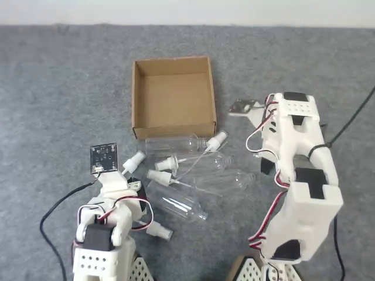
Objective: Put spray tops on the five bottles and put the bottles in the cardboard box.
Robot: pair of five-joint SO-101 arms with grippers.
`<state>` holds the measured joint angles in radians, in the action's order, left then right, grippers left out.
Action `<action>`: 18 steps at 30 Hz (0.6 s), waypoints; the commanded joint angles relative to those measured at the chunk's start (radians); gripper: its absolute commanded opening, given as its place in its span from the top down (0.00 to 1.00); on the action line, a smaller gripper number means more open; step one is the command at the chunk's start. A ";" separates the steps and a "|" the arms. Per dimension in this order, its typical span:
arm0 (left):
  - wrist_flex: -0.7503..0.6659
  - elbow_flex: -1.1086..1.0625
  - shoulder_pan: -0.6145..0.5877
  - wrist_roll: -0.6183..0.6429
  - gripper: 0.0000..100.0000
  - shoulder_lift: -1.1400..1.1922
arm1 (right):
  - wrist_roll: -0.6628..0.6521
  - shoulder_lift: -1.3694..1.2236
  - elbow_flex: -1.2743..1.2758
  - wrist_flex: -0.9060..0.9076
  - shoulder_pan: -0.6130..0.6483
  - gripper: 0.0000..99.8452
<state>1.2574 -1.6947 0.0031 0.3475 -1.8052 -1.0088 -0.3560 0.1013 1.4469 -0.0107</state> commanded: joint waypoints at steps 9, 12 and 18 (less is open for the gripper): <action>0.005 0.010 -0.002 -0.005 0.99 -0.018 | 0.526 0.085 -0.015 -0.108 0.021 0.90; 0.005 0.010 -0.002 -0.005 0.99 -0.018 | 0.605 0.085 -0.015 -0.140 0.019 0.90; 0.005 0.010 -0.002 -0.005 0.99 -0.018 | 0.624 0.084 -0.014 -0.150 0.038 0.82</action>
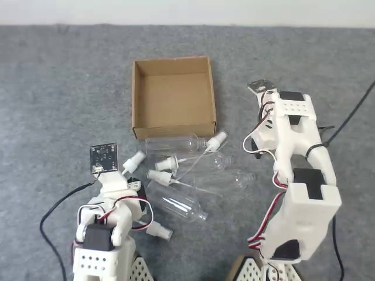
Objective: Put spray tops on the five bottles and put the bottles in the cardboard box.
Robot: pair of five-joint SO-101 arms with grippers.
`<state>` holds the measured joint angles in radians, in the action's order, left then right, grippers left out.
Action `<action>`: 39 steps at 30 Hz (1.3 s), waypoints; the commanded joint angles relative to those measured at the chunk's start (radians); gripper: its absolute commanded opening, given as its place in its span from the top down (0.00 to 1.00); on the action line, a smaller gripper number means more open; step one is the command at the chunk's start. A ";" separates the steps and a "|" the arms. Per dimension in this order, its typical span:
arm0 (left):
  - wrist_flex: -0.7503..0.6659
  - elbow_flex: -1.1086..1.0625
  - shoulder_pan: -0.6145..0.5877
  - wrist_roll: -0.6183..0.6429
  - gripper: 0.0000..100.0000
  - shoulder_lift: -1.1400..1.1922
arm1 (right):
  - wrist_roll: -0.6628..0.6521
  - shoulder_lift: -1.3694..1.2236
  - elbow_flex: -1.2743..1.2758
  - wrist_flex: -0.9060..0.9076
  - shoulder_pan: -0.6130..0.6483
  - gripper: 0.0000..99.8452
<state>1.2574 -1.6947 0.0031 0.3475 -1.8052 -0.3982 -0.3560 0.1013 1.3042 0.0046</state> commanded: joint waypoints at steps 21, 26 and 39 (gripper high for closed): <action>0.005 0.010 -0.002 -0.005 0.99 -0.018 | -0.222 0.084 -0.015 0.047 0.036 0.71; 0.005 0.010 -0.002 -0.005 0.99 -0.018 | -0.239 0.082 -0.011 0.050 0.035 0.72; 0.005 0.010 -0.002 -0.005 0.99 -0.018 | -0.241 0.084 -0.012 0.067 0.035 0.85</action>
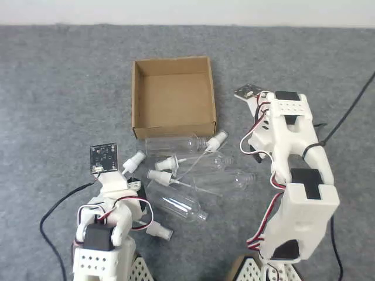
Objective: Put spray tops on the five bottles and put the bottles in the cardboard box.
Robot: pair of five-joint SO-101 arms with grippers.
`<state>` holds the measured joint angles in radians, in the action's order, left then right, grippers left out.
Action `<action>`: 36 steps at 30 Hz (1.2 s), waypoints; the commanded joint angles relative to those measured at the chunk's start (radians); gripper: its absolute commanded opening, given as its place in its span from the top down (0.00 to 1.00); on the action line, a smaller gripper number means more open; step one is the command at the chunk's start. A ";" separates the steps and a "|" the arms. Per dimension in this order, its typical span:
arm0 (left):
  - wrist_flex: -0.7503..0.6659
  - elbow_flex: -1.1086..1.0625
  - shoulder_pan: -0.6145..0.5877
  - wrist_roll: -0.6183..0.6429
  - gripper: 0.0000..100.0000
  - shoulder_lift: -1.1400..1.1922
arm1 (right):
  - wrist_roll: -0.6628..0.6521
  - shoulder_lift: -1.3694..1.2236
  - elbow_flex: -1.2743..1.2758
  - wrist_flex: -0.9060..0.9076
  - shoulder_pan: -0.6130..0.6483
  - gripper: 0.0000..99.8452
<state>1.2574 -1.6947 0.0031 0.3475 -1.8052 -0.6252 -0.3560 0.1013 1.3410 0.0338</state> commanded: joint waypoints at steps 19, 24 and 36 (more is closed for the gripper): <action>0.005 0.010 -0.002 -0.005 0.99 -0.018 | 0.041 0.349 -0.058 0.346 0.067 0.93; 0.005 0.010 -0.002 -0.005 0.99 -0.018 | 0.147 0.466 -0.058 0.394 0.105 0.93; 0.005 0.010 -0.002 -0.005 0.99 -0.018 | 0.269 0.762 0.057 0.394 0.188 0.93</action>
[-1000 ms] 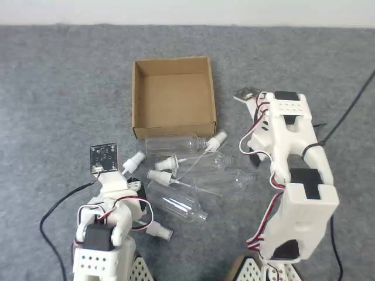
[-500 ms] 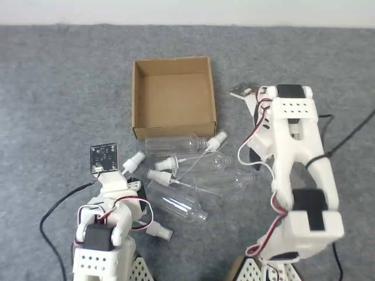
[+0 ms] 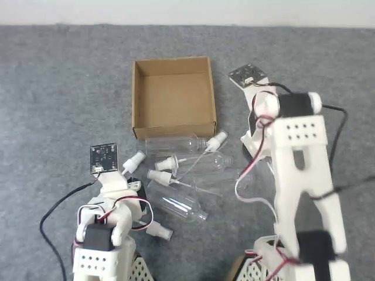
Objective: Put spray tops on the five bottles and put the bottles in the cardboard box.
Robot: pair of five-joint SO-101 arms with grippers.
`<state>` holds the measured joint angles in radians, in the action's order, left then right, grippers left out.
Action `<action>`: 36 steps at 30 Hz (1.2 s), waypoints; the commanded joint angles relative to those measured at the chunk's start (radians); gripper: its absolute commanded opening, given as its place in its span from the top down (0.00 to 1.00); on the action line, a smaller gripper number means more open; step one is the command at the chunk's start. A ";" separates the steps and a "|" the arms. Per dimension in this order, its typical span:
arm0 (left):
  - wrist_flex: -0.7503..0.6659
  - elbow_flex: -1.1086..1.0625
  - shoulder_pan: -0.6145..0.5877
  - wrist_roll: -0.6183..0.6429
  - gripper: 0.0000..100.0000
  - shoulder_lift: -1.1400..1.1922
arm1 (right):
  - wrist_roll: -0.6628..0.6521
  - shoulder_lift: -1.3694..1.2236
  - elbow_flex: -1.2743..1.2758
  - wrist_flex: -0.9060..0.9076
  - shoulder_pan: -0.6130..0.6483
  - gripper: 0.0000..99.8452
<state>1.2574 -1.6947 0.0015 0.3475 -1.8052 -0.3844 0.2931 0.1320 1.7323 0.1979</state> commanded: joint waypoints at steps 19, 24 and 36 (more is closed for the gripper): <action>0.005 0.010 0.000 -0.005 0.99 -0.018 | 0.203 0.591 0.390 -0.366 0.041 0.93; 0.005 0.010 0.000 -0.005 0.99 -0.018 | 0.267 0.688 0.474 -0.456 0.041 0.93; 0.005 0.010 0.002 -0.005 0.99 -0.018 | 0.342 0.886 0.769 -0.668 0.041 0.93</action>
<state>1.2574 -1.6947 0.0015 0.3475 -1.8052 -0.0591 1.1201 0.8777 1.1201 0.2348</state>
